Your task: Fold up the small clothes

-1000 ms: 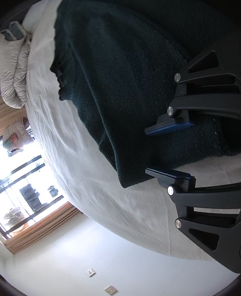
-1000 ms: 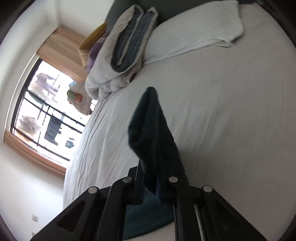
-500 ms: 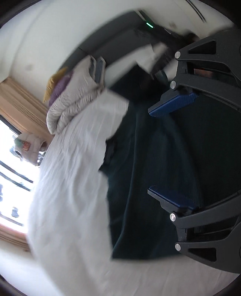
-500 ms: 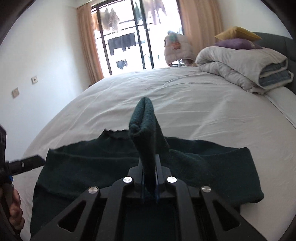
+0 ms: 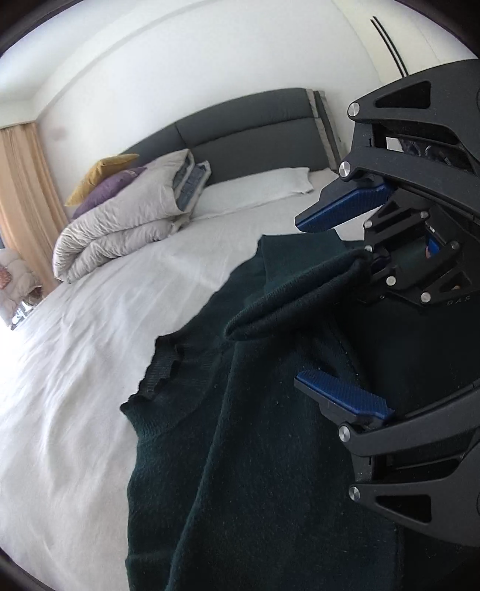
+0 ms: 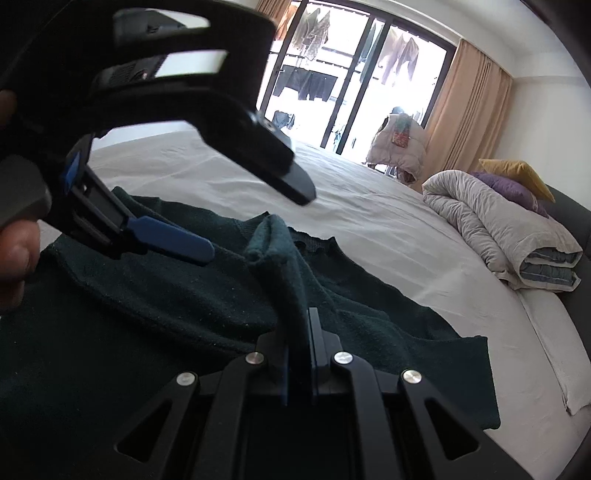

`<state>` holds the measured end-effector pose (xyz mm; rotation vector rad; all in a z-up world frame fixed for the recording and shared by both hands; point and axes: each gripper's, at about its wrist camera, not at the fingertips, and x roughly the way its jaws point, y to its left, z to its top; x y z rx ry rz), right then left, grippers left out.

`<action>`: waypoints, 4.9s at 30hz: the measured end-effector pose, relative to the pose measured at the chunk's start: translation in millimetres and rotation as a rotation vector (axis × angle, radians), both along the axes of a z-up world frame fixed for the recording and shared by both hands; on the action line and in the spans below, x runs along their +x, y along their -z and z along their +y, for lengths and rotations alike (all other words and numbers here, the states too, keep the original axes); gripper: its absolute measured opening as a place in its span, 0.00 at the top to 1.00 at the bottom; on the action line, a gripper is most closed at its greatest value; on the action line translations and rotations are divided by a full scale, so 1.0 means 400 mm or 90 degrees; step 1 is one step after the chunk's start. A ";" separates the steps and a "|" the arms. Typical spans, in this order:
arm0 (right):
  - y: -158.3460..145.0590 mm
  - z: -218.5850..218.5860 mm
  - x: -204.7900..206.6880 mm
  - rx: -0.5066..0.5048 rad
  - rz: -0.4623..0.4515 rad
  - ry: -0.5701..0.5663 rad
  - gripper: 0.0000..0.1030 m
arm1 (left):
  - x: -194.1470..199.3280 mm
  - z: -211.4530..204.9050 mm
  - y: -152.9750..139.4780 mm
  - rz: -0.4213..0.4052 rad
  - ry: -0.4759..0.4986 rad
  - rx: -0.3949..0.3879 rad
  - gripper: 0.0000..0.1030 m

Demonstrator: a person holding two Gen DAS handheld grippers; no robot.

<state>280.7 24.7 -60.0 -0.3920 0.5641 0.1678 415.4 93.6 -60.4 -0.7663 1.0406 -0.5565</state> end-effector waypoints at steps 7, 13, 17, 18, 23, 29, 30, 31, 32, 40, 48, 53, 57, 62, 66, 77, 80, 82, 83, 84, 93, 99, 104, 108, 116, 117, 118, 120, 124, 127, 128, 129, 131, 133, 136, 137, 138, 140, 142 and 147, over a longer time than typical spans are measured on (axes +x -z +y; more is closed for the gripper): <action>0.003 0.011 -0.007 -0.019 -0.009 -0.026 0.91 | 0.048 -0.026 0.071 0.044 0.003 -0.001 0.72; 0.006 0.008 -0.031 0.006 0.023 -0.049 0.81 | 0.060 -0.028 0.092 0.032 -0.015 0.012 0.92; -0.038 -0.083 -0.084 0.131 0.036 -0.019 0.42 | 0.056 -0.007 0.066 0.008 -0.037 0.016 0.92; -0.048 -0.119 -0.091 0.179 0.044 -0.004 0.38 | 0.058 -0.002 0.060 0.002 -0.043 0.016 0.92; -0.024 -0.343 -0.069 0.456 0.154 0.100 0.37 | 0.035 0.039 -0.004 -0.028 -0.047 0.028 0.92; 0.111 -0.531 0.021 0.803 0.304 0.191 0.36 | 0.011 0.089 -0.055 -0.044 -0.060 0.032 0.92; 0.129 -0.548 0.031 0.839 0.315 0.207 0.36 | 0.004 0.101 -0.063 -0.047 -0.061 0.034 0.92; 0.147 -0.565 0.041 0.879 0.320 0.213 0.36 | -0.002 0.114 -0.069 -0.051 -0.065 0.039 0.92; 0.163 -0.585 0.048 0.918 0.321 0.223 0.36 | -0.002 0.123 -0.076 -0.053 -0.068 0.043 0.92; 0.168 -0.659 0.105 0.986 0.279 0.245 0.36 | -0.020 0.225 -0.037 -0.041 -0.105 0.050 0.92; 0.187 -0.729 0.107 1.053 0.235 0.267 0.37 | -0.004 0.214 0.080 -0.003 -0.094 0.114 0.92; 0.202 -0.728 0.107 1.058 0.226 0.269 0.39 | -0.006 0.214 0.138 0.002 -0.099 0.113 0.92; 0.191 -0.711 0.109 1.028 0.225 0.270 0.37 | -0.023 0.207 0.126 -0.022 -0.099 0.125 0.92; 0.179 -0.709 0.109 1.018 0.222 0.265 0.36 | -0.022 0.208 0.092 -0.041 -0.098 0.140 0.92; 0.182 -0.702 0.110 1.004 0.221 0.265 0.39 | -0.013 0.213 0.119 -0.026 -0.101 0.150 0.92; 0.130 -0.684 0.002 0.931 0.266 0.235 0.34 | -0.039 0.241 0.111 -0.028 -0.103 0.154 0.91; 0.083 -0.722 -0.054 0.934 0.242 0.230 0.34 | -0.076 0.241 0.058 -0.063 -0.122 0.248 0.91; 0.041 -0.767 -0.077 0.932 0.199 0.242 0.34 | -0.095 0.215 0.006 -0.109 -0.122 0.300 0.91; 0.017 -0.795 -0.081 0.935 0.175 0.252 0.34 | -0.100 0.199 -0.014 -0.130 -0.116 0.313 0.91; -0.001 -0.813 -0.078 0.938 0.159 0.252 0.34 | -0.102 0.178 -0.033 -0.149 -0.107 0.327 0.91; -0.048 -0.684 0.092 0.868 0.223 0.138 0.44 | -0.028 0.009 0.028 -0.140 -0.039 0.411 0.91; 0.090 -0.616 0.222 0.848 0.301 0.164 0.45 | -0.021 0.033 0.097 -0.128 -0.043 0.352 0.91; 0.194 -0.696 0.216 0.883 0.311 0.232 0.93 | -0.025 0.032 0.121 -0.155 -0.037 0.362 0.91; 0.189 -0.735 0.178 0.879 0.295 0.252 0.94 | -0.023 0.041 0.129 -0.158 -0.040 0.349 0.91; 0.082 -0.625 0.159 0.880 0.270 0.165 0.38 | -0.022 0.053 0.139 -0.156 -0.047 0.326 0.91; 0.076 -0.576 0.171 0.870 0.291 0.131 0.38 | -0.021 0.052 0.140 -0.157 -0.047 0.326 0.91; 0.073 -0.531 0.179 0.857 0.310 0.100 0.38 | -0.022 0.052 0.140 -0.158 -0.048 0.327 0.91; 0.079 -0.447 0.199 0.835 0.347 0.054 0.38 | -0.023 0.051 0.140 -0.161 -0.048 0.332 0.91; 0.127 -0.381 0.211 0.781 0.389 0.051 0.53 | -0.030 0.052 0.137 -0.166 -0.050 0.338 0.91; 0.152 -0.446 0.193 0.827 0.387 0.070 0.65 | -0.035 0.060 0.137 -0.165 -0.052 0.326 0.91; 0.154 -0.479 0.183 0.835 0.375 0.091 0.67 | -0.036 0.062 0.137 -0.165 -0.053 0.322 0.91; 0.156 -0.518 0.165 0.845 0.356 0.114 0.67 | -0.037 0.062 0.136 -0.165 -0.054 0.320 0.91; 0.161 -0.593 0.118 0.855 0.319 0.182 0.67 | -0.043 0.064 0.132 -0.167 -0.060 0.318 0.91; 0.153 -0.639 0.070 0.850 0.294 0.219 0.65 | -0.049 0.068 0.128 -0.165 -0.064 0.312 0.91; 0.115 -0.667 -0.021 0.801 0.266 0.269 0.41 | -0.072 0.080 0.107 -0.154 -0.079 0.313 0.91; 0.097 -0.665 -0.055 0.777 0.249 0.275 0.38 | -0.088 0.082 0.096 -0.154 -0.088 0.325 0.91; 0.078 -0.657 -0.091 0.756 0.232 0.269 0.36 | -0.108 0.082 0.082 -0.158 -0.097 0.343 0.91; 0.044 -0.631 -0.161 0.720 0.202 0.253 0.30 | -0.166 0.076 0.046 -0.183 -0.104 0.383 0.86; 0.010 -0.591 -0.233 0.669 0.163 0.244 0.25 | -0.239 0.077 0.006 -0.219 -0.110 0.409 0.52; -0.095 -0.469 -0.397 0.527 0.006 0.221 0.06 | -0.476 0.075 -0.094 -0.362 -0.127 0.444 0.09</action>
